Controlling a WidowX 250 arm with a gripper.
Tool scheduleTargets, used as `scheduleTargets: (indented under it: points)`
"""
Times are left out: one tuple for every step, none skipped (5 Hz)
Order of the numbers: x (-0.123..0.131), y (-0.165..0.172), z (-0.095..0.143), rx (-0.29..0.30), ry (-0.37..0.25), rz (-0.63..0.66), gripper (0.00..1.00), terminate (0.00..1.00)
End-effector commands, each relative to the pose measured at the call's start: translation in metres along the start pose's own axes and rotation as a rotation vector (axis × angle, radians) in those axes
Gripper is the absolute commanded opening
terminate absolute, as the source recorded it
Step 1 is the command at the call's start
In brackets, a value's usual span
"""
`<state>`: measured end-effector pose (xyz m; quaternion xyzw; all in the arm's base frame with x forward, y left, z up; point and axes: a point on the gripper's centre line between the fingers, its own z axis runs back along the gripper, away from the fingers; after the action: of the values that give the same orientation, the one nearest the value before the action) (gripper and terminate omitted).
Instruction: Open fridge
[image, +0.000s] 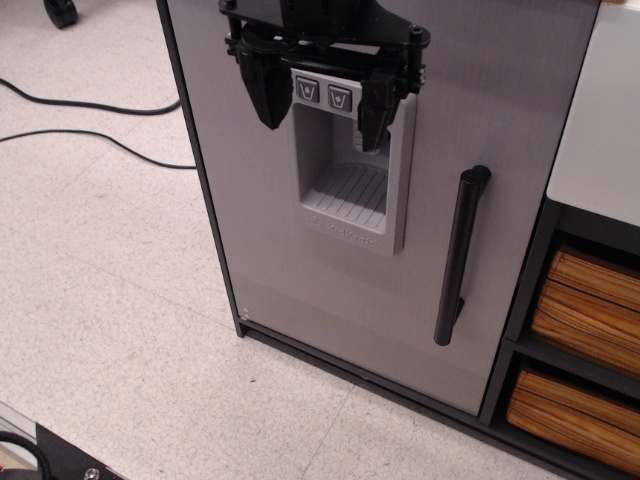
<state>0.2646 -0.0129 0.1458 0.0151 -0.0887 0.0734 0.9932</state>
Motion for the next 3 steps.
scheduleTargets:
  points:
    - [0.000,0.000,0.000,0.000,0.000,0.000,1.00,0.00]
    - [0.009,-0.013,-0.026,-0.016,-0.047,-0.030,1.00,0.00]
    - [0.022,-0.027,-0.051,-0.071,-0.056,-0.060,1.00,0.00]
